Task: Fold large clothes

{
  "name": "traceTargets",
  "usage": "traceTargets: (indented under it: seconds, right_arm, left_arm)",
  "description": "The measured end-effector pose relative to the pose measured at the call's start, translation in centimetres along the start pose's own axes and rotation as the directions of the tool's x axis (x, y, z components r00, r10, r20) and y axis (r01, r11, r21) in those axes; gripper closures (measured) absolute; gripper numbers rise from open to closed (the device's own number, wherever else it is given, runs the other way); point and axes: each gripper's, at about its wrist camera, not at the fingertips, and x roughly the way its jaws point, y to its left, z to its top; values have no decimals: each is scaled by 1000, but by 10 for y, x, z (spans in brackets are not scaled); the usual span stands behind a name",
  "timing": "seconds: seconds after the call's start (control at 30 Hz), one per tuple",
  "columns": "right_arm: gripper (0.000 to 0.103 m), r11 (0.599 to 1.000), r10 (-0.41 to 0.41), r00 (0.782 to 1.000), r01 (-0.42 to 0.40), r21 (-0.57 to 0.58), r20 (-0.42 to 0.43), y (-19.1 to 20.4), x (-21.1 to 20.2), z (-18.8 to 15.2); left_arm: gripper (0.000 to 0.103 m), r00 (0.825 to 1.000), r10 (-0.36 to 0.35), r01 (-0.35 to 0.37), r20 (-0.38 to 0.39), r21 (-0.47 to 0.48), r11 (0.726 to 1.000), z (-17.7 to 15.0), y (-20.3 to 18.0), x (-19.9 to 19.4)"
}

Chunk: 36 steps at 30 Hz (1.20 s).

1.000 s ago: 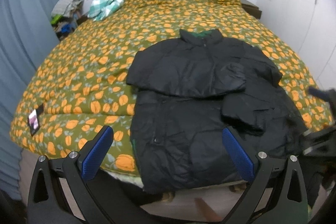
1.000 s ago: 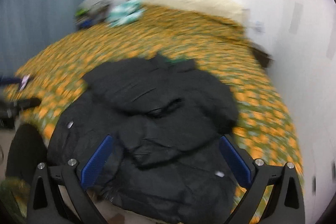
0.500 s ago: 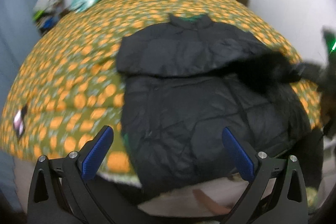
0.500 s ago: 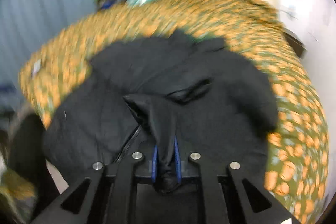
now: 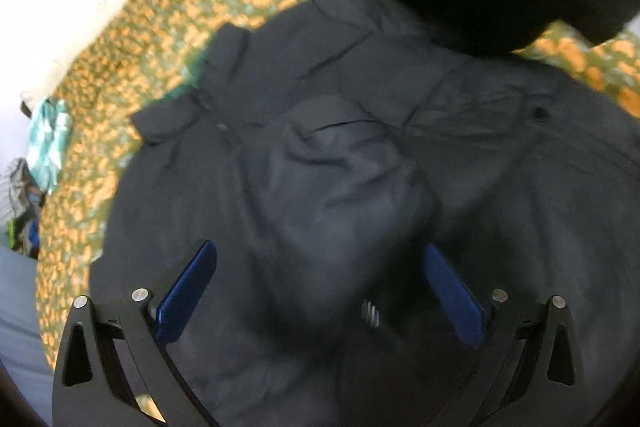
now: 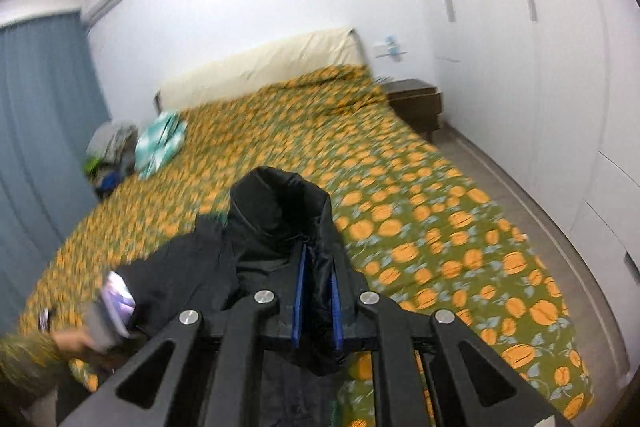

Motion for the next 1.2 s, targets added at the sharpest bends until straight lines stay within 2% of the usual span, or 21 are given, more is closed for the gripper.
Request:
traceTargets:
  seconds: [0.07,0.1,0.13,0.2,0.27,0.37,0.53,0.63,0.67,0.7,0.73,0.77,0.87,0.9,0.93,0.97,1.0,1.1,1.13,1.17,1.2]
  right_arm:
    - [92,997,-40,999,38,60,31,-31,-7,15]
    - [92,995,-60,997,56,82,44,-44,-13,17]
    - [92,991,-85,995,78,104,56,-58,-15,22]
    - [92,980,-148,987,137,147,64,-90,-18,29]
    - [93,959,-208,977,194,207,48,-126,-15,31]
    - [96,928,-288,958,275,252,14,-163,-9,24]
    - [102,892,-366,929,364,268,-45,-198,3,4]
    - [102,878,-391,918,395,272,-69,-210,6,-8]
    - [102,873,-402,912,408,265,-82,-212,9,-12]
    - [102,870,-411,907,419,258,-87,-213,11,-16]
    - [102,869,-419,903,429,247,-93,-210,12,-18]
    - [102,869,-426,899,437,233,-98,-206,14,-22]
    - [99,874,-420,901,435,217,-110,-201,15,-34]
    - [98,878,-414,902,430,209,-117,-195,15,-39]
    - [98,882,-410,904,427,198,-124,-188,16,-44]
    - [98,888,-402,906,421,187,-132,-183,13,-49]
    - [98,896,-386,911,408,173,-149,-174,16,-54]
    - [97,922,-329,920,362,140,-211,-148,28,-72]
    - [83,932,-301,924,337,131,-235,-138,32,-79]
    - [61,942,-274,927,312,124,-256,-128,35,-87]
    - [50,949,-253,929,293,119,-272,-120,34,-94]
  left_arm:
    - [1,999,-29,28,-24,-29,999,6,0,13]
    - [13,998,-55,54,-22,-56,997,7,4,17]
    - [24,996,-89,87,-19,-81,993,6,9,18]
    - [76,988,-150,146,-19,-154,977,5,23,18]
    - [91,990,-143,142,9,-195,971,2,38,11]
    - [94,983,-156,176,92,-281,943,-9,70,-22]
    - [94,970,-62,167,234,-457,874,-59,151,-113]
    - [94,965,29,137,261,-595,792,-114,213,-161]
    - [94,965,52,125,257,-624,771,-128,230,-167]
    - [94,966,104,89,237,-680,728,-159,254,-182]
    - [94,966,132,65,220,-709,702,-177,265,-188]
    - [94,967,166,34,191,-748,663,-198,281,-193]
    - [94,964,259,-86,57,-857,509,-283,326,-198]
    - [94,961,275,-119,17,-874,471,-300,333,-193]
    - [94,959,282,-155,-36,-897,415,-327,342,-187]
    - [94,958,279,-174,-67,-909,378,-339,345,-176]
    - [94,958,266,-195,-111,-929,315,-367,350,-168]
    - [87,964,203,-214,-171,-952,216,-407,350,-143]
    - [83,962,196,-231,-191,-951,204,-413,352,-139]
    - [74,956,196,-257,-220,-948,190,-420,345,-138]
    - [60,953,199,-266,-230,-947,181,-425,340,-138]
